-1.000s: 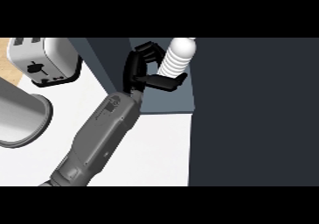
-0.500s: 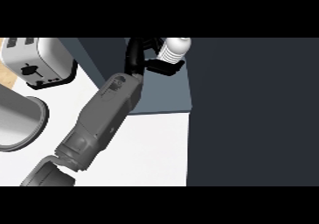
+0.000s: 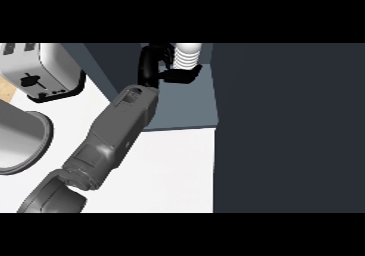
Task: Pick up the bottled water, place it into the cabinet and close the cabinet
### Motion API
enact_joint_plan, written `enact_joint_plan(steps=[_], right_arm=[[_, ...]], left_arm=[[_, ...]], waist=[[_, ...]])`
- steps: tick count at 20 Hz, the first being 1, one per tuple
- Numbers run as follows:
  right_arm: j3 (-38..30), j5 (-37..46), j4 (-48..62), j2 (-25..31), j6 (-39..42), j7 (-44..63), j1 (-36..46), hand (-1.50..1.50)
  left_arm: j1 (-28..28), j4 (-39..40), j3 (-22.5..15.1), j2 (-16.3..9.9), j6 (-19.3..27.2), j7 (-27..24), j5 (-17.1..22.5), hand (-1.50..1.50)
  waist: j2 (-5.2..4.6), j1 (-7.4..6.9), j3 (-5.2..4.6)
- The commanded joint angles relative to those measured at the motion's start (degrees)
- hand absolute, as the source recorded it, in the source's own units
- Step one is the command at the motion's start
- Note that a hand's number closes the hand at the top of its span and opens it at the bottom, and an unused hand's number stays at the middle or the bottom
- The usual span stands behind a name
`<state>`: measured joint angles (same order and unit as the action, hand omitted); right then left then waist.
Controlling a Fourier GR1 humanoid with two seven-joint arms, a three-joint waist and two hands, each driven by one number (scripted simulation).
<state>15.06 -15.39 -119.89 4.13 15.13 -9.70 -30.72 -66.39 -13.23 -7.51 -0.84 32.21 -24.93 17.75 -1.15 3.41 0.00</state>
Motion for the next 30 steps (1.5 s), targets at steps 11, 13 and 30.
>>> enact_joint_plan(steps=[11,13,30], right_arm=[[-0.30,-0.64,2.05,-0.26,0.66,-2.08,0.56,-1.50],[0.37,1.29,1.06,-0.47,-0.52,-1.50,0.63,-1.50],[0.71,0.86,1.67,-0.44,-0.06,-2.54,0.37,-1.50]], left_arm=[[1.57,9.06,-0.70,-3.77,6.32,-4.13,-4.41,-1.50],[2.20,8.79,-0.23,-1.99,7.25,-5.16,-4.18,-1.50],[1.85,4.17,4.63,-5.78,-3.18,-10.42,-0.86,-1.50]], waist=[[-0.47,0.53,-0.02],[-0.31,0.28,-0.05],[-0.03,-0.53,-0.06]])
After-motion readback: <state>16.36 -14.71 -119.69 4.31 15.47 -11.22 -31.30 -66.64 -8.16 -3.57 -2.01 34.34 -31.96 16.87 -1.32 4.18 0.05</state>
